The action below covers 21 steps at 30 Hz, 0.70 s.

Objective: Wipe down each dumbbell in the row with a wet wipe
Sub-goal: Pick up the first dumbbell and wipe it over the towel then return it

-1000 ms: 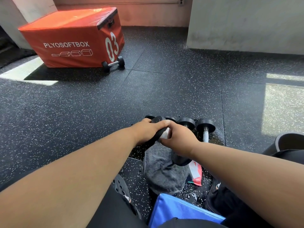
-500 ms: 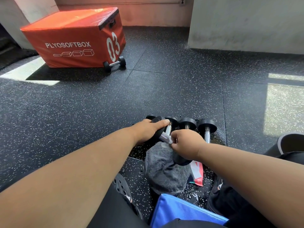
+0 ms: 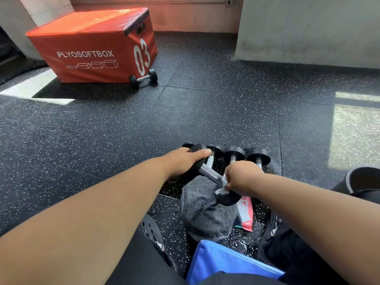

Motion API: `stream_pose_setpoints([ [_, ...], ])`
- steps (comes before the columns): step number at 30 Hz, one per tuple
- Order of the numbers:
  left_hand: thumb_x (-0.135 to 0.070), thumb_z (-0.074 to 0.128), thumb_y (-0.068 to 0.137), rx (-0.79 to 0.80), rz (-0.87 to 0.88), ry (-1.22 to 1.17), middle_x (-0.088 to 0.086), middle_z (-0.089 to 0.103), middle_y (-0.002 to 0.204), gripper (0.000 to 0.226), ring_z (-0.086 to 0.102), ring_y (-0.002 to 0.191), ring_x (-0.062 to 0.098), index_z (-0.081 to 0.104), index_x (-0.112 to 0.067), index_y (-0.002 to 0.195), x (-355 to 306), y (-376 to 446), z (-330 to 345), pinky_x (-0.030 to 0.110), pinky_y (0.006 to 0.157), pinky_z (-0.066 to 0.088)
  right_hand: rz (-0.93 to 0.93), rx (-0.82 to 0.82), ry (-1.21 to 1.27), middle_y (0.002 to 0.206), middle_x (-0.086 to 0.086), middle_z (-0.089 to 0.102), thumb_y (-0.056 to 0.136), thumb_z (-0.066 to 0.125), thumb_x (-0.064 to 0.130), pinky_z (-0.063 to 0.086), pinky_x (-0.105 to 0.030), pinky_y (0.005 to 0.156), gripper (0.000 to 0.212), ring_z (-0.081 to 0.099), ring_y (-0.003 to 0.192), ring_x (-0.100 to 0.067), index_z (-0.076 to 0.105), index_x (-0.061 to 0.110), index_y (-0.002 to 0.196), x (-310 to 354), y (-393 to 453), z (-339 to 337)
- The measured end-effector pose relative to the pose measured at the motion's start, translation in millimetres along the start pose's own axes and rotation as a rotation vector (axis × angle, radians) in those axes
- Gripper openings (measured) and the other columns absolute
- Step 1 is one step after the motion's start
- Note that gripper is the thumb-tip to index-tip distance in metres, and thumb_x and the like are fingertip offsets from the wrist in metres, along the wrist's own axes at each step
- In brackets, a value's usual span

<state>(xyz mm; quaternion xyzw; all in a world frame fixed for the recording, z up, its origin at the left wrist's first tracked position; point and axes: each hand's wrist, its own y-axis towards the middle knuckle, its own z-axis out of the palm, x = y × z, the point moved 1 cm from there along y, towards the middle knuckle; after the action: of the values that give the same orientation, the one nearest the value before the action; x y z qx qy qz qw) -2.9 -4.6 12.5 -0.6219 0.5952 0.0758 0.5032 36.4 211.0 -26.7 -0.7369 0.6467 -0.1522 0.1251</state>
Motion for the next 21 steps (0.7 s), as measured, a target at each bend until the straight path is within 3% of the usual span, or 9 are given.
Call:
stream_pose_setpoints([
  [3,-0.104,0.063,0.057,0.003,0.027,0.040,-0.004,0.079,0.110,0.091,0.075,0.105,0.023,0.075,-0.034,0.113,0,1,-2,0.046,0.105,0.055,-0.003,0.027,0.051,0.083,0.000,0.074,0.084,0.081,0.035,0.059,-0.033,0.072,0.018,0.071,0.084,-0.025,0.073,0.019,0.086,-3,2,-2],
  [6,-0.079,0.066,0.087,0.026,0.071,0.056,-0.011,0.065,0.127,0.071,0.062,0.117,0.016,0.064,-0.032,0.140,-5,-8,-5,0.032,0.103,0.043,-0.004,0.051,0.139,0.083,0.001,0.075,0.083,0.085,0.032,0.056,-0.033,0.071,0.020,0.070,0.084,-0.023,0.070,0.020,0.079,-5,4,-4],
  [8,-0.072,0.067,0.092,0.037,0.100,0.093,-0.006,0.060,0.142,0.078,0.055,0.120,0.016,0.051,-0.032,0.157,-7,-10,-8,0.029,0.102,0.035,-0.020,0.082,0.161,0.084,0.002,0.073,0.083,0.086,0.031,0.052,-0.031,0.070,0.024,0.069,0.085,-0.022,0.065,0.023,0.075,-6,4,-6],
  [12,-0.078,0.069,0.085,0.070,0.111,0.202,-0.002,0.050,0.160,0.096,0.052,0.132,0.019,0.038,-0.035,0.165,-9,-10,-11,0.030,0.105,0.032,-0.032,0.147,0.264,0.087,0.001,0.074,0.085,0.086,0.027,0.050,-0.031,0.069,0.018,0.065,0.081,-0.018,0.069,0.022,0.080,-12,5,-8],
  [14,-0.085,0.070,0.078,0.069,0.117,0.241,-0.002,0.043,0.167,0.108,0.046,0.147,0.023,0.033,-0.037,0.168,-7,-7,-11,0.035,0.116,0.033,-0.031,0.149,0.324,0.084,0.004,0.074,0.087,0.084,0.024,0.049,-0.027,0.067,0.015,0.066,0.082,-0.016,0.071,0.023,0.080,-16,6,-10],
  [18,-0.092,0.074,0.067,0.074,0.140,0.261,-0.004,0.042,0.169,0.117,0.044,0.151,0.021,0.034,-0.045,0.166,-4,-1,-11,0.042,0.127,0.031,-0.024,0.157,0.415,0.085,0.006,0.077,0.091,0.079,0.018,0.055,-0.029,0.075,0.010,0.071,0.087,-0.015,0.075,0.024,0.083,-19,9,-11],
  [21,-0.082,0.077,0.075,0.075,0.192,0.278,-0.005,0.043,0.168,0.109,0.045,0.150,0.017,0.034,-0.041,0.167,-7,-3,-8,0.030,0.120,0.031,-0.009,0.168,0.546,0.084,0.002,0.080,0.086,0.073,0.010,0.061,-0.037,0.083,0.013,0.075,0.086,-0.017,0.079,0.022,0.085,-18,13,1],
])
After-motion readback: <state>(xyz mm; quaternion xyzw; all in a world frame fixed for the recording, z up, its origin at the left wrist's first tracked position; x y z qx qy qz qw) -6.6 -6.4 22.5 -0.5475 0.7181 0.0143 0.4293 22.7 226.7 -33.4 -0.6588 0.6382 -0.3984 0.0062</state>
